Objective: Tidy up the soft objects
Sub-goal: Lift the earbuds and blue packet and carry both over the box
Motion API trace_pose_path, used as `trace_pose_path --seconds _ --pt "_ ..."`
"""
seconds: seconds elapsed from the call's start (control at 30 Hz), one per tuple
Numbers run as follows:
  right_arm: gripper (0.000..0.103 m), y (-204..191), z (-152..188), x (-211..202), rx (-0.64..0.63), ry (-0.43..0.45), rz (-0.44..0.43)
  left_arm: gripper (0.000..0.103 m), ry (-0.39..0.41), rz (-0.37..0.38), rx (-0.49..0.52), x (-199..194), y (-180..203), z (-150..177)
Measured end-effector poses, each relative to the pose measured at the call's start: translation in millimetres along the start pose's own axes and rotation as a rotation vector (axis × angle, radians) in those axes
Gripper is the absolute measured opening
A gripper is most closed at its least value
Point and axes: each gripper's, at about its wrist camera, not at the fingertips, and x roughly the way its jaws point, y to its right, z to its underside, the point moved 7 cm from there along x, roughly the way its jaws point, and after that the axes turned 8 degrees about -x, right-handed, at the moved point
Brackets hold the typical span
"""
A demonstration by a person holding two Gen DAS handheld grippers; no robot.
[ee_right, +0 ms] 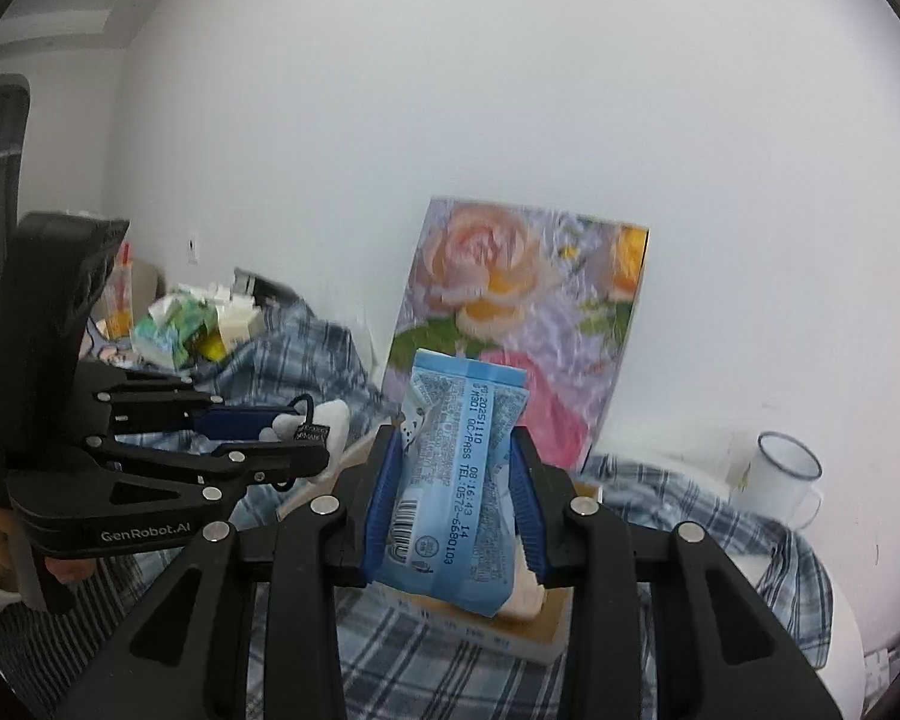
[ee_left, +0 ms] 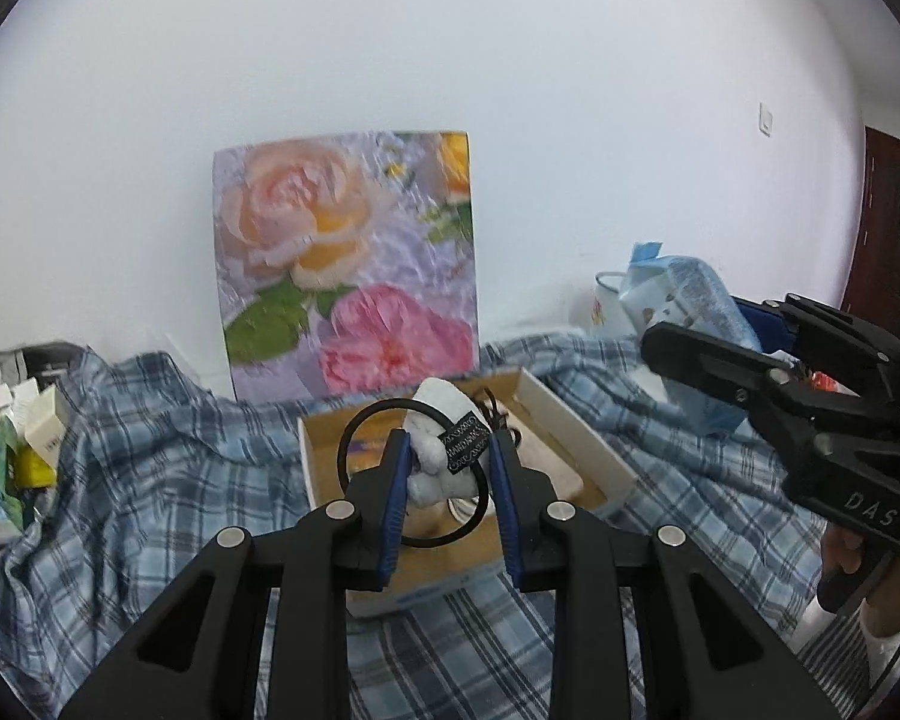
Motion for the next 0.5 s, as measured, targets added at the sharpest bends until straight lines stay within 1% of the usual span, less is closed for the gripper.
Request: trace_pose_path --seconds 0.2,0.37,0.5 --pt "0.035 10.0 -30.0 -11.5 0.016 0.078 0.016 0.028 0.059 0.002 -0.005 -12.0 -2.8 -29.8" --pt "0.035 19.0 -61.8 -20.3 0.012 0.157 0.035 0.028 0.096 0.006 -0.012 -17.0 -3.8 -52.7" --pt "0.035 26.4 -78.9 -16.1 0.019 0.179 0.030 0.028 0.123 0.003 -0.002 -18.0 -2.3 -67.6"
